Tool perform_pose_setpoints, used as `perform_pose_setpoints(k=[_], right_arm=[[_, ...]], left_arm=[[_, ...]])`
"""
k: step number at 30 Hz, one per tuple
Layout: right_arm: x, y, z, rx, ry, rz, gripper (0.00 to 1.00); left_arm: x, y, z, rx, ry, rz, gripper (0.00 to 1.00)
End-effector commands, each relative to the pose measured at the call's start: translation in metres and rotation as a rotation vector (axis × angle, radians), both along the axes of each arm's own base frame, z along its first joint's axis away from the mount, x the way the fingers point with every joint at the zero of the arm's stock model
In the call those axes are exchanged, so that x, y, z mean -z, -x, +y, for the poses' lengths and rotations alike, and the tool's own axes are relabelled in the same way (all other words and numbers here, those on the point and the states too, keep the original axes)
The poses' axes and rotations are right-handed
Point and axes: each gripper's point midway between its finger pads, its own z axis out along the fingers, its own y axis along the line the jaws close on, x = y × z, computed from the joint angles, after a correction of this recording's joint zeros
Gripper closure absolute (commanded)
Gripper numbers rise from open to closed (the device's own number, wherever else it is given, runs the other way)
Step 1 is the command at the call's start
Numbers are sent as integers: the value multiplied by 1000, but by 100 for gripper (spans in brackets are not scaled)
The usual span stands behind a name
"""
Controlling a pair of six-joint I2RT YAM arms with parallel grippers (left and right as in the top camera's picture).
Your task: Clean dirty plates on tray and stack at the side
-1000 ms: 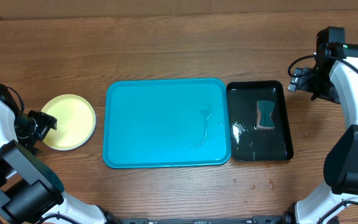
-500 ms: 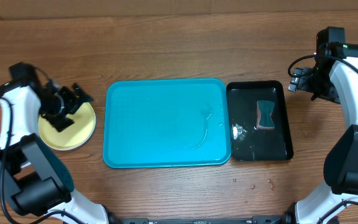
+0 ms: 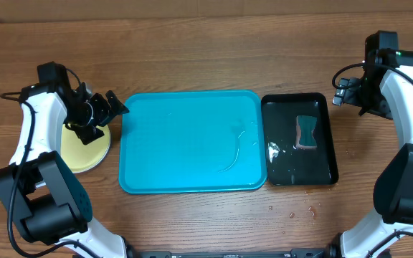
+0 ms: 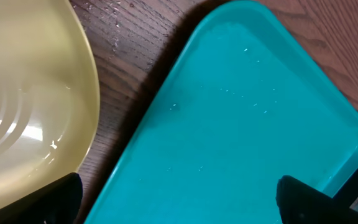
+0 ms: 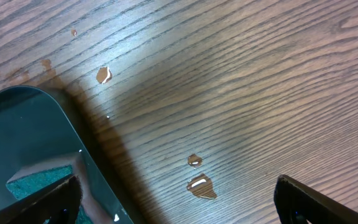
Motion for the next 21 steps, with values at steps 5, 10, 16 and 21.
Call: perform_pose_setpoints(k=[5,10,16,21], right_arm=[[-22,-4,4,-7,16,-70,0],[-74,-7,38,-94,27,-221,0],[-167,13,101,-258,11,-501,0],[-239,61,146,-401,-44,-726,0]], left_arm=[[-2,-1,-3,24,7,-17,0],[-2,-1,-3,23,7,-17,1],[-2,-1,-3,24,7,-17,0],[-2,-1,-3,23,7,-17,0]])
